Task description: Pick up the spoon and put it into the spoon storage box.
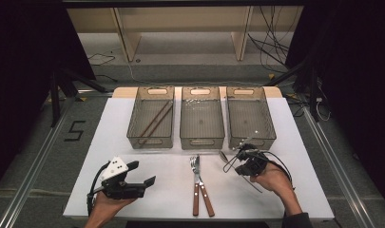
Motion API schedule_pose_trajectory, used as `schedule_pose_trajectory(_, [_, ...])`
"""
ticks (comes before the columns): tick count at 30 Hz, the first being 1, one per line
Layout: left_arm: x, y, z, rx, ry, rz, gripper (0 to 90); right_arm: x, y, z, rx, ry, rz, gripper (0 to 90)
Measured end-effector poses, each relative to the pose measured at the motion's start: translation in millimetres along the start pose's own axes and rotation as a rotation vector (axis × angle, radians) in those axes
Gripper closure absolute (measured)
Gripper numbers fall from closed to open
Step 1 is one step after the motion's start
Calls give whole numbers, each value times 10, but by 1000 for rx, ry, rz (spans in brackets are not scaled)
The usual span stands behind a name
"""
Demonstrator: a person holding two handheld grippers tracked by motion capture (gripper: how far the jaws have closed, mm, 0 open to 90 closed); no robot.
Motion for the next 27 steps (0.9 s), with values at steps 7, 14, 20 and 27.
schedule_pose_trajectory(7, [-6, -8, -12, -3, -3, 7, 159, -208, -129, -9, -9, -5, 93, 900])
schedule_pose_trajectory(14, [-17, -21, -18, 0, -11, 19, 159, -488, -227, -10, -20, -7, 172, 900])
schedule_pose_trajectory(20, [-29, -34, -23, 1, -18, 35, 159, -748, -265, -26, -30, -9, 225, 900])
schedule_pose_trajectory(27, [-36, -44, -34, 2, -18, 43, 159, -1060, -287, -43, -33, -3, 270, 900])
Point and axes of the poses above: each handheld gripper's, and its own axes: y roughly forward along the jaws, x roughly out of its underside, z roughly to its right, the point moved 6 cm from there along y, roughly forward along the jaws, and after that the axes turned 3 degrees about z, right-handed, at the moved point
